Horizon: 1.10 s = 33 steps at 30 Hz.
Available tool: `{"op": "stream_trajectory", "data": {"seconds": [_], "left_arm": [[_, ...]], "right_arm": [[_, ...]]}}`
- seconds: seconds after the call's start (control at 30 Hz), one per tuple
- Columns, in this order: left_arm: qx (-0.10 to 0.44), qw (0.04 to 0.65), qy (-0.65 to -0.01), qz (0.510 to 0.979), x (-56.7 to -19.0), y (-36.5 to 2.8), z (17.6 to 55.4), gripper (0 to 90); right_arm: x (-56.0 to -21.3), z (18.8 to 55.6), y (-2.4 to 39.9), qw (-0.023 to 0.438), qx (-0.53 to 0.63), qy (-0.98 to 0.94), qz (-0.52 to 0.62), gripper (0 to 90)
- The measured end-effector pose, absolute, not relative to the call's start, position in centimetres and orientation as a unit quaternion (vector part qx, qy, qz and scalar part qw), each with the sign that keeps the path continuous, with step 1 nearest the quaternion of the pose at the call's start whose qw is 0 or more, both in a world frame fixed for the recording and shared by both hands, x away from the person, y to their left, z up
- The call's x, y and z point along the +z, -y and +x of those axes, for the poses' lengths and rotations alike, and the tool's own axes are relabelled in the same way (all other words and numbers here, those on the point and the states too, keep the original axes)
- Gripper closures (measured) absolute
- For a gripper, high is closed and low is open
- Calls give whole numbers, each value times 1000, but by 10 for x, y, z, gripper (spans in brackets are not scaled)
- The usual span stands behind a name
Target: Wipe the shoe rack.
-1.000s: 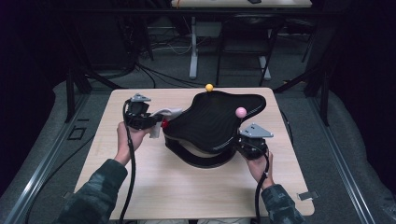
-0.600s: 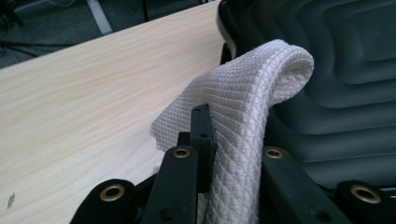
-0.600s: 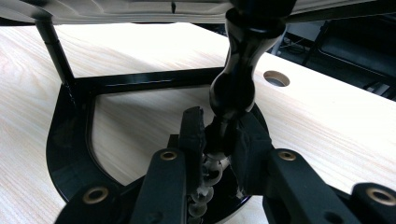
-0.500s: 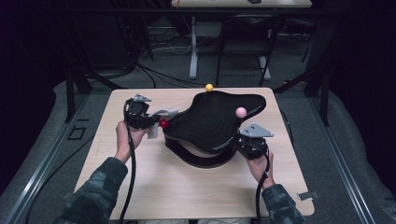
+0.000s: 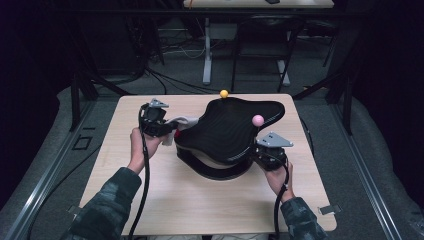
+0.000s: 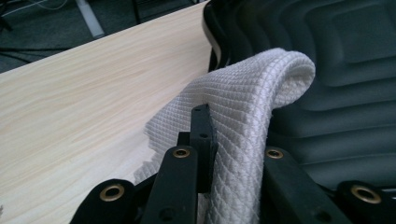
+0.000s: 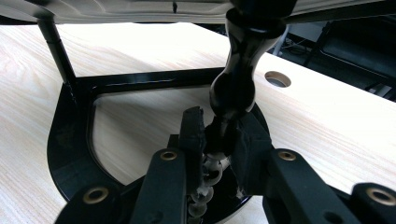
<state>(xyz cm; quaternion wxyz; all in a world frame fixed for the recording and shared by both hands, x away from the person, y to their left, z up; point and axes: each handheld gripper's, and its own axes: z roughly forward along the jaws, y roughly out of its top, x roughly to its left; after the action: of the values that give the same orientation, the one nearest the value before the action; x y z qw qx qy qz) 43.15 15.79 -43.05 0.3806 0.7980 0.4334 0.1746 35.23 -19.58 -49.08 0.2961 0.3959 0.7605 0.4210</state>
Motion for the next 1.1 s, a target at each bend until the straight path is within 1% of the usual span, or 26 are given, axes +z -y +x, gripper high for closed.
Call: {"op": "stream_trajectory", "data": {"seconds": [0.07, 0.17, 0.23, 0.33, 0.6, 0.73, 0.8, 1.1], "left_arm": [[173, 381, -442, 793, -433, -163, 433, 828], [174, 356, -451, 800, -436, -171, 436, 828], [169, 354, -459, 797, -442, -180, 434, 828], [160, 371, -471, 784, -447, -192, 429, 828], [174, 394, -467, 772, -439, -213, 409, 829], [189, 394, -470, 767, -436, -225, 400, 828], [190, 394, -471, 766, -436, -227, 398, 828], [197, 392, -498, 748, -445, -260, 383, 828]], "right_arm": [[-491, 352, 196, 296, 421, -761, 395, 752], [-491, 353, 196, 297, 420, -761, 395, 751], [-491, 353, 196, 295, 421, -761, 395, 751], [-491, 353, 196, 296, 421, -762, 394, 751], [-491, 353, 196, 297, 420, -762, 394, 751], [-490, 353, 196, 296, 420, -762, 394, 751], [-491, 353, 196, 296, 420, -761, 395, 751], [-491, 353, 197, 295, 422, -762, 393, 751]]}}
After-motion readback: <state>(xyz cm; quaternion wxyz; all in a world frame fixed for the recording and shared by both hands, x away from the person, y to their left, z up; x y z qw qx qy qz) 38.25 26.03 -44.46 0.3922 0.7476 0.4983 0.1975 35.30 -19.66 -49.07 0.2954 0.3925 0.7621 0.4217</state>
